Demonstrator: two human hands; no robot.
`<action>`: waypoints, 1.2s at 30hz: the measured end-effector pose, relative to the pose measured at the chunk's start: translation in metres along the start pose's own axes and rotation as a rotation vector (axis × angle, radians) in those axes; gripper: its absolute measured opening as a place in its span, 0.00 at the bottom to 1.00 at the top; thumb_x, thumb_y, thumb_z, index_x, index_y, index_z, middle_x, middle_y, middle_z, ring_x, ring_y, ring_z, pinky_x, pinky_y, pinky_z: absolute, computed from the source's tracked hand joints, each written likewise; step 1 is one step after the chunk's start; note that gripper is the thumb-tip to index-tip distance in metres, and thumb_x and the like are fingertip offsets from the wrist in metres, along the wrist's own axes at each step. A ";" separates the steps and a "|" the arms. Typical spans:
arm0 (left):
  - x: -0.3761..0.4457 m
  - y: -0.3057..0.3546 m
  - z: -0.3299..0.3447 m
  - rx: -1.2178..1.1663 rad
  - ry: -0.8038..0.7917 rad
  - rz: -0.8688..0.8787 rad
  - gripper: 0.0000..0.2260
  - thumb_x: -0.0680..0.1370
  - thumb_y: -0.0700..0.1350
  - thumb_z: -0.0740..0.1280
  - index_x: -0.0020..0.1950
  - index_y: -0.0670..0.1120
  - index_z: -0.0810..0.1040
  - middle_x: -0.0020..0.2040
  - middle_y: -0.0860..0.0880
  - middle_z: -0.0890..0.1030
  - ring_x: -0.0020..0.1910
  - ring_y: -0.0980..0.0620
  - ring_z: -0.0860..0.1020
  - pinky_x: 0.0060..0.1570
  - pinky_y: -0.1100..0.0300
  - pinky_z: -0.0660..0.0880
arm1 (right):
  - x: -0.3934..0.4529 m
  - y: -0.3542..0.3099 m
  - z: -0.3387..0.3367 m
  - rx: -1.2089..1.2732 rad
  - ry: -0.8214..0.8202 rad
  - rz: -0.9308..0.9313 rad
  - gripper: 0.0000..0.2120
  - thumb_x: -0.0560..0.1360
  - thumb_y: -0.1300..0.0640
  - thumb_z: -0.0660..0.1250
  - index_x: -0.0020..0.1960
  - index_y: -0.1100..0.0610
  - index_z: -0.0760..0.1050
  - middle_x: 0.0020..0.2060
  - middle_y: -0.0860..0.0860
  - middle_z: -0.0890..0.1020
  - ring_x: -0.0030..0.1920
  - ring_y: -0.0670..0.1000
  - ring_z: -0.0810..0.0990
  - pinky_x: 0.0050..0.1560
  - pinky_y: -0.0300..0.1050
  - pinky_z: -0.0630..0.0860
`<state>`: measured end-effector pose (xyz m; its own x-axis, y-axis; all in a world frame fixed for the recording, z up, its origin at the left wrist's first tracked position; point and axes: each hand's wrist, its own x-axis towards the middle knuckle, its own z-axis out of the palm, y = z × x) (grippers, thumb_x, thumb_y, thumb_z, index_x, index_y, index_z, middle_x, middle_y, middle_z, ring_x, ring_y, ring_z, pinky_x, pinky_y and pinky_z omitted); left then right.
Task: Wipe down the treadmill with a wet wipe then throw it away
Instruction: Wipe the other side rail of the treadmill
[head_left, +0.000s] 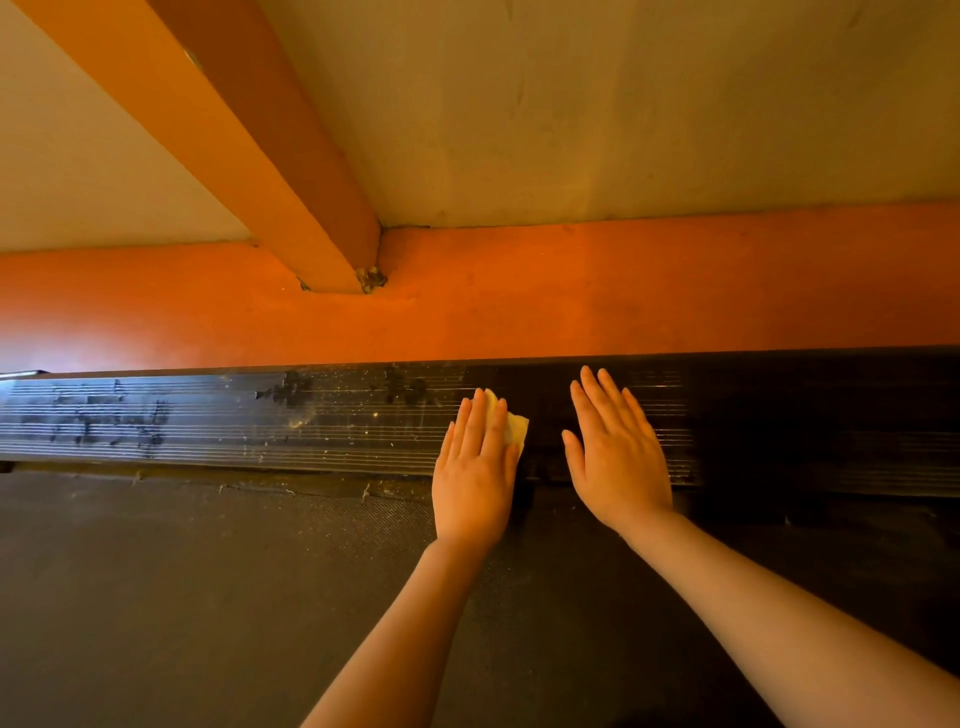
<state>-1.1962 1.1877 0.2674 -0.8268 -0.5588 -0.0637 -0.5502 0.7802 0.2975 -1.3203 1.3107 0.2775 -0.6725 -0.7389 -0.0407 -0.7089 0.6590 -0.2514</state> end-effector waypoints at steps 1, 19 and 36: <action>-0.006 0.001 0.001 0.000 0.001 -0.009 0.24 0.83 0.53 0.50 0.78 0.47 0.60 0.78 0.45 0.59 0.78 0.47 0.55 0.74 0.52 0.54 | 0.000 0.000 0.000 0.000 -0.001 0.000 0.29 0.81 0.46 0.45 0.75 0.60 0.64 0.75 0.57 0.65 0.76 0.56 0.60 0.73 0.51 0.56; 0.043 -0.008 -0.016 0.012 -0.031 -0.066 0.24 0.85 0.51 0.51 0.80 0.48 0.51 0.80 0.47 0.49 0.79 0.50 0.45 0.74 0.59 0.41 | -0.001 0.001 -0.002 0.008 0.013 -0.008 0.28 0.81 0.47 0.48 0.74 0.61 0.66 0.74 0.57 0.66 0.75 0.56 0.62 0.73 0.52 0.58; 0.021 -0.017 -0.013 -0.025 -0.005 -0.078 0.24 0.84 0.51 0.53 0.79 0.48 0.55 0.80 0.47 0.52 0.79 0.50 0.47 0.74 0.58 0.44 | -0.001 0.001 0.000 -0.013 -0.001 -0.014 0.29 0.81 0.46 0.46 0.74 0.60 0.65 0.74 0.57 0.65 0.75 0.56 0.62 0.73 0.51 0.57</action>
<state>-1.2029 1.1591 0.2734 -0.7823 -0.6159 -0.0927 -0.6099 0.7272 0.3149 -1.3202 1.3122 0.2768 -0.6622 -0.7484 -0.0381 -0.7210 0.6501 -0.2399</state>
